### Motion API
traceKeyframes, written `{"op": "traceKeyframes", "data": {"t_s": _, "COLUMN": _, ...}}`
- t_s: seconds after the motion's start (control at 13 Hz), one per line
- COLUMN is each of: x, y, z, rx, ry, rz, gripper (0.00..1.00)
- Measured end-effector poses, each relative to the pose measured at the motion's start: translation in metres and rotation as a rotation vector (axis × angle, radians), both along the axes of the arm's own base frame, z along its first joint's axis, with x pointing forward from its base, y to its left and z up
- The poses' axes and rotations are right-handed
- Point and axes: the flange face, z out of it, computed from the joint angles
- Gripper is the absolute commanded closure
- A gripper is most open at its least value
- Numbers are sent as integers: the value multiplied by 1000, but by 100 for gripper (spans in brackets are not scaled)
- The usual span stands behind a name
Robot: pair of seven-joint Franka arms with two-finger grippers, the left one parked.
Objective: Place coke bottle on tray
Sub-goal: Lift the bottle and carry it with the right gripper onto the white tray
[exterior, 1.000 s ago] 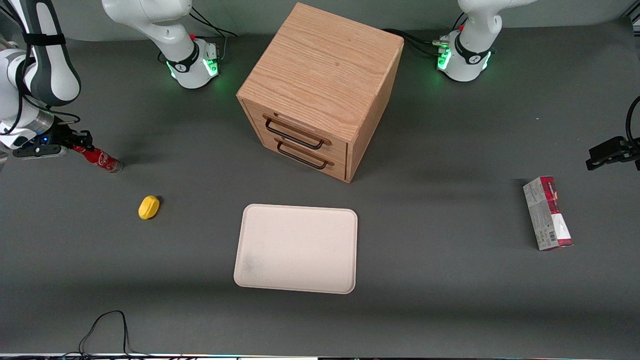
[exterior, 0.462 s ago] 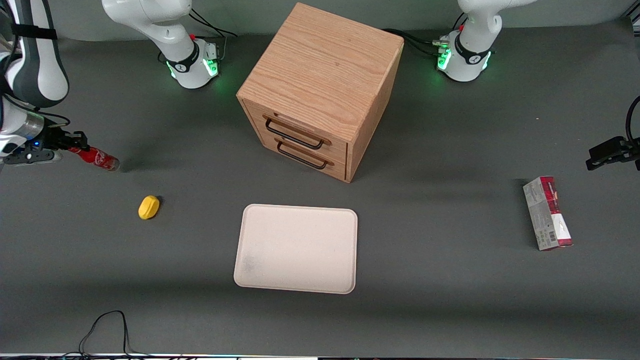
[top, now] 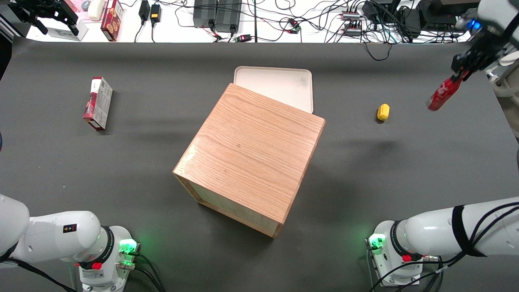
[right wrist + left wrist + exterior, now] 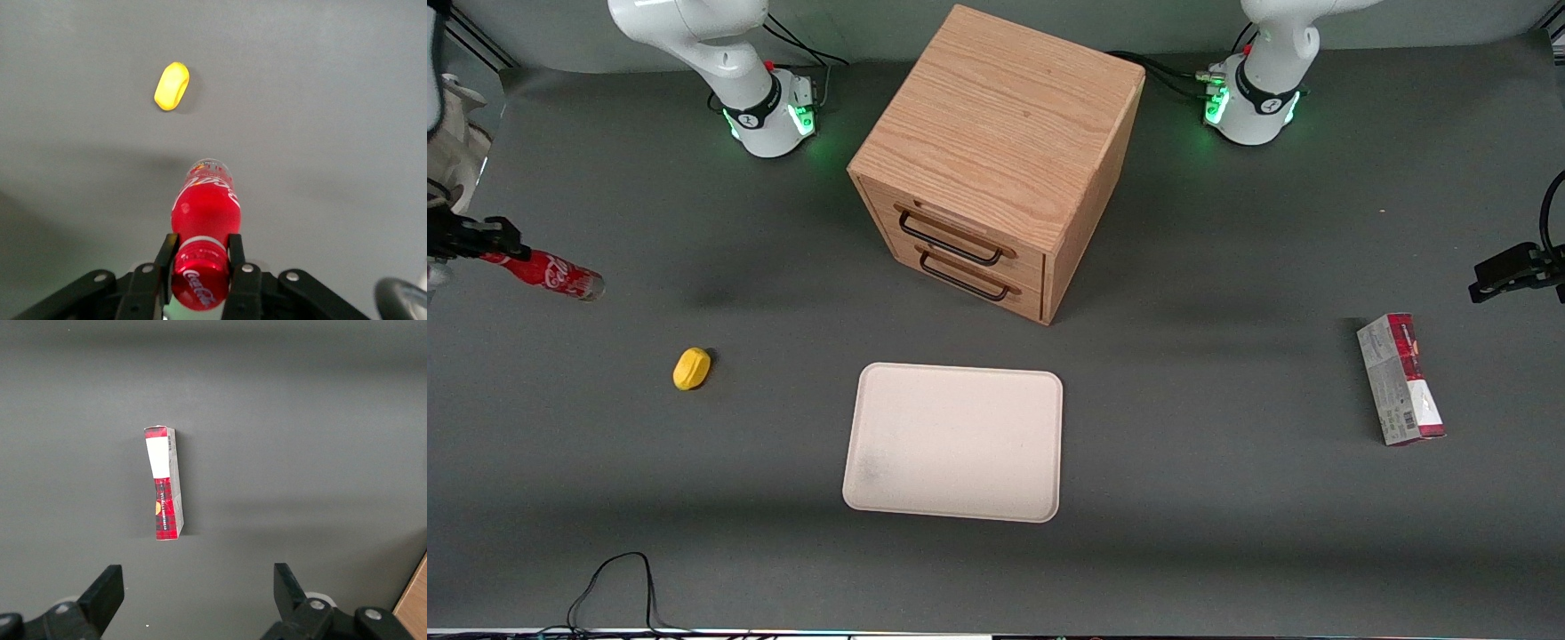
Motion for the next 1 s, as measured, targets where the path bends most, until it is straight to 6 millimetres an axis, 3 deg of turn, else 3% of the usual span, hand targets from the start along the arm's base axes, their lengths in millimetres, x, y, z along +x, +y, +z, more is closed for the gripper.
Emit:
{"op": "traceKeyframes", "data": {"t_s": 0.15, "x": 23, "y": 19, "z": 26, "rx": -16, "ry": 10, "rz": 11, "gripper": 100}}
{"op": "traceKeyframes", "data": {"t_s": 0.38, "x": 58, "y": 57, "z": 25, "rx": -25, "ry": 9, "rz": -38, "gripper": 100}}
{"op": "traceKeyframes", "data": {"t_s": 0.46, "x": 70, "y": 78, "z": 20, "rx": -29, "ry": 12, "rz": -58, "gripper": 100}}
{"op": "traceKeyframes", "data": {"t_s": 0.85, "x": 135, "y": 224, "z": -12, "rx": -63, "ry": 52, "rz": -185, "gripper": 100}}
{"op": "traceKeyframes", "data": {"t_s": 1.0, "x": 152, "y": 265, "z": -38, "rx": -54, "ry": 65, "rz": -223, "gripper": 100}}
